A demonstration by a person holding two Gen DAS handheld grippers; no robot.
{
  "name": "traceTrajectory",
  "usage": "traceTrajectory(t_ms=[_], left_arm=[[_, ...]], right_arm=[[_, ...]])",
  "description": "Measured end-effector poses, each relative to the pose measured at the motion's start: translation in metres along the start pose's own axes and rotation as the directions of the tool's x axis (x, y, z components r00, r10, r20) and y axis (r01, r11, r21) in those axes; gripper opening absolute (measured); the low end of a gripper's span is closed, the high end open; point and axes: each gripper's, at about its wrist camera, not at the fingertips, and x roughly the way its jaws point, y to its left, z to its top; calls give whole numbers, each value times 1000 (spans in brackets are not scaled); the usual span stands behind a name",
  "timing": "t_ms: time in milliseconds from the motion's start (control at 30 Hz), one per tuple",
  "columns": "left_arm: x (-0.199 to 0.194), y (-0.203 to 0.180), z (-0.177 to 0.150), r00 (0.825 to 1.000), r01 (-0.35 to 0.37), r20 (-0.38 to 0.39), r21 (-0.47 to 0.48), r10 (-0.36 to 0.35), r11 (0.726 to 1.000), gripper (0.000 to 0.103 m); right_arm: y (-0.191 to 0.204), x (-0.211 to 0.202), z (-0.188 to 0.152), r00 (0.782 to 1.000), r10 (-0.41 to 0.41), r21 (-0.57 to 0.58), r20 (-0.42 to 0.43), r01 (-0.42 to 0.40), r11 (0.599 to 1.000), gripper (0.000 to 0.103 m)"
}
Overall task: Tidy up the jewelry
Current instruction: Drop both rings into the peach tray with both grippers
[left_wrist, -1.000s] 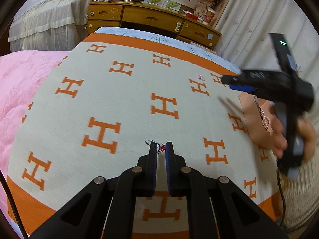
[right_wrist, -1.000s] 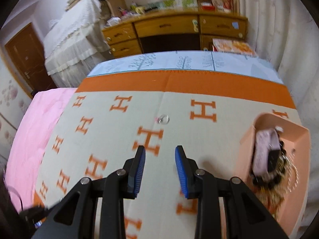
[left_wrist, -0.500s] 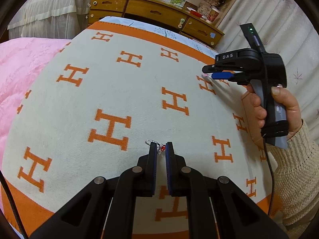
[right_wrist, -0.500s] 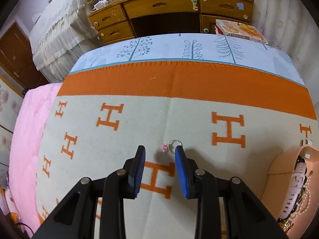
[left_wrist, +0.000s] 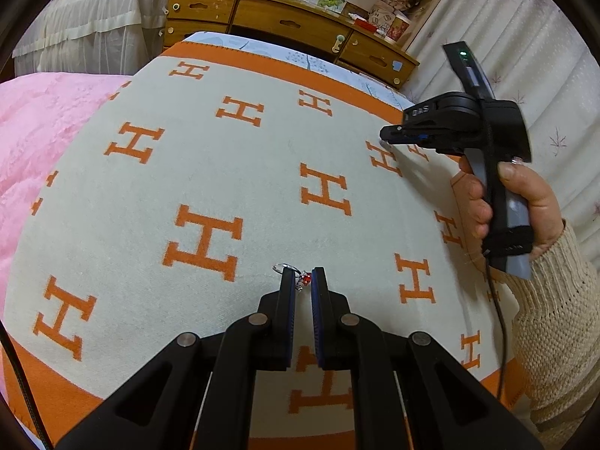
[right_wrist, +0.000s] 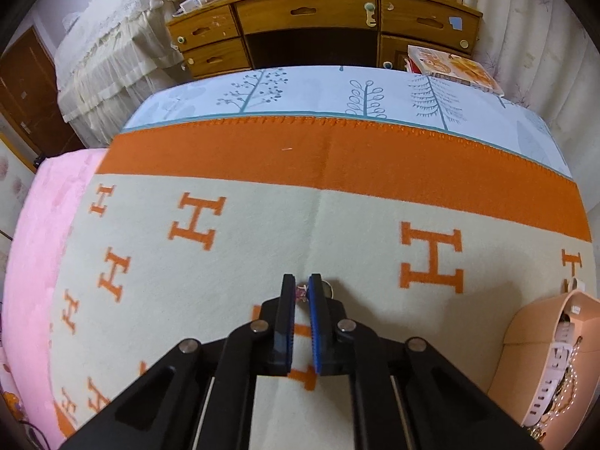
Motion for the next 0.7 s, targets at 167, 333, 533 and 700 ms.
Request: traceTrajectory(t_ms=[167, 333, 533, 700], left_arm=[[-4, -10, 3, 1000, 0, 7, 21, 0, 1000, 6], [-7, -27, 5, 1000, 19, 4, 50, -20, 999, 6], [-13, -73, 24, 998, 57, 8, 156, -59, 986, 6], [-15, -141, 52, 992, 116, 23, 289, -128, 950, 6]], right_arm=[[-8, -32, -12, 997, 64, 8, 43, -65, 998, 6], [-19, -62, -19, 990, 122, 34, 72, -124, 992, 6], [-44, -130, -45, 970, 157, 44, 186, -168, 985, 6], [-86, -183, -71, 956, 133, 80, 262, -159, 984, 6]])
